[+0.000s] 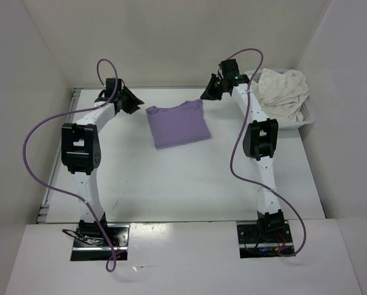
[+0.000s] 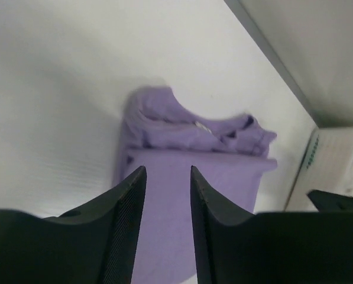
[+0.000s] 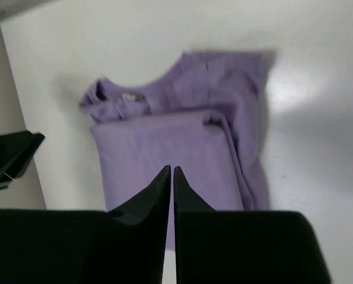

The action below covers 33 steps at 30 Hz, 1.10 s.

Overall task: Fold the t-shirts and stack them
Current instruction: Fold the long partially folded tshirt into a neat square, then put the neatly folded tshirt into the corner of the board with the left arm

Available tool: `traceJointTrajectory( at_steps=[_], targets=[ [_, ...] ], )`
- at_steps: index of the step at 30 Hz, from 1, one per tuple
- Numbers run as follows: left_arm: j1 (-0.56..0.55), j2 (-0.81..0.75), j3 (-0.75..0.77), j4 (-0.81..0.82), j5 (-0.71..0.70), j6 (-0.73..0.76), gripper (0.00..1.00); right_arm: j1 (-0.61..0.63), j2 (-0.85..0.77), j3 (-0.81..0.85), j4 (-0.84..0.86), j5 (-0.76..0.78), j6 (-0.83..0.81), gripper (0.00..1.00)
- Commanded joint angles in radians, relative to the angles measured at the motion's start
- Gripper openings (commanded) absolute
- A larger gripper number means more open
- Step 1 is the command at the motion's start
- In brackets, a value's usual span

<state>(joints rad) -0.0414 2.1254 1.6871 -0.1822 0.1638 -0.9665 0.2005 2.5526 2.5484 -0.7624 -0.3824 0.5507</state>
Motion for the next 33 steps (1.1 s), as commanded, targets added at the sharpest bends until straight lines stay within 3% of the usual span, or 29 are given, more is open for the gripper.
traceJointTrajectory(
  at_steps=[1, 4, 8, 14, 18, 24, 27, 33],
  targets=[
    [-0.127, -0.09, -0.082, 0.088, 0.089, 0.034, 0.43, 0.047, -0.133, -0.202, 0.04, -0.09, -0.031, 0.06],
    [-0.198, -0.105, -0.213, 0.122, 0.125, 0.034, 0.44, 0.07, -0.17, -0.385, 0.132, -0.124, -0.02, 0.03],
    [-0.189, -0.177, -0.377, 0.142, 0.126, 0.057, 0.55, 0.079, -0.17, -0.519, 0.166, -0.086, -0.02, 0.03],
    [-0.153, -0.231, -0.512, 0.142, 0.129, 0.115, 0.65, 0.079, -0.117, -0.542, 0.156, -0.065, -0.031, 0.03],
    [-0.153, -0.237, -0.553, 0.118, 0.141, 0.126, 0.68, 0.079, -0.187, -0.56, 0.157, -0.056, -0.031, 0.03],
    [-0.134, -0.4, -0.622, 0.153, 0.079, 0.138, 0.74, 0.079, -0.348, -0.609, 0.156, -0.09, -0.04, 0.32],
    [-0.108, -0.369, -0.606, 0.142, 0.086, 0.126, 0.73, 0.079, -0.431, -0.657, 0.167, -0.119, -0.04, 0.37],
    [-0.107, -0.162, -0.453, 0.142, 0.089, 0.124, 0.71, 0.07, -0.644, -0.827, 0.176, -0.108, -0.04, 0.41]
  ],
)
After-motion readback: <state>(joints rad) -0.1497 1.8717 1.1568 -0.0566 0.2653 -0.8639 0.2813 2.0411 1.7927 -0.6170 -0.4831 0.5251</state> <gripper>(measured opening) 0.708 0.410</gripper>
